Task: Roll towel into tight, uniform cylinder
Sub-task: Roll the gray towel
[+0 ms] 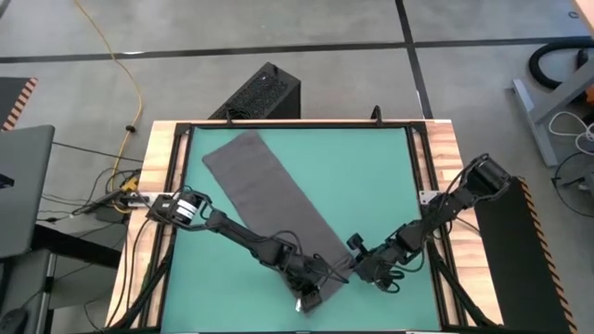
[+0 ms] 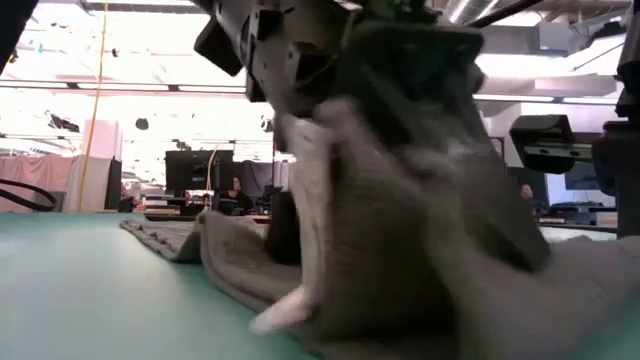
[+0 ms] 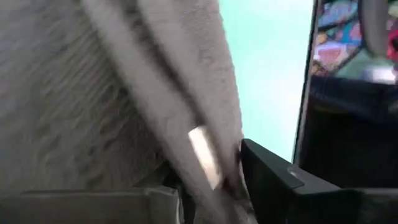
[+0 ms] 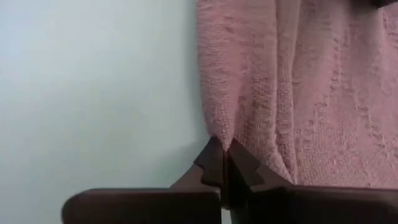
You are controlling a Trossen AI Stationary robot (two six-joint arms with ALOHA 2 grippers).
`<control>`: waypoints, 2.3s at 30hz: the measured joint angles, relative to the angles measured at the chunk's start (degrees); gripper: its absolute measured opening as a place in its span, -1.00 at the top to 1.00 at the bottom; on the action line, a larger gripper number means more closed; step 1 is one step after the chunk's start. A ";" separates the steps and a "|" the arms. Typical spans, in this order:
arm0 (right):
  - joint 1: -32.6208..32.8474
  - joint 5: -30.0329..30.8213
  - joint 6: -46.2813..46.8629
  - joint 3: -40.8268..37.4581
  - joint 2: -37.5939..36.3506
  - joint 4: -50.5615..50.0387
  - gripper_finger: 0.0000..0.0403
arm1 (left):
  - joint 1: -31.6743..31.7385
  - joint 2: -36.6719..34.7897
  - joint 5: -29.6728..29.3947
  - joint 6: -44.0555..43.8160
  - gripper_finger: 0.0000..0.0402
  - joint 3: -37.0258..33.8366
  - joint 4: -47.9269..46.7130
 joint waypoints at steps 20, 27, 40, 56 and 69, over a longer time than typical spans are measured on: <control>-7.34 -15.61 2.55 -0.33 -5.89 -1.70 0.90 | -3.57 -12.60 -12.39 8.49 0.40 0.15 -6.42; -14.46 -30.40 9.56 -0.29 -5.89 -2.73 0.91 | -4.79 -12.65 -18.05 18.70 0.40 0.31 -0.42; -27.59 -46.44 16.25 -0.05 -5.88 -3.98 0.89 | -4.34 -2.70 -22.14 16.61 0.40 0.03 -2.01; -31.57 -48.98 14.20 1.54 -5.89 -7.43 0.88 | -4.15 -1.04 -17.82 16.21 0.40 0.31 -0.01; -35.26 -55.51 10.78 10.28 8.07 -17.12 0.89 | -5.45 -1.04 -19.95 14.61 0.40 0.31 2.08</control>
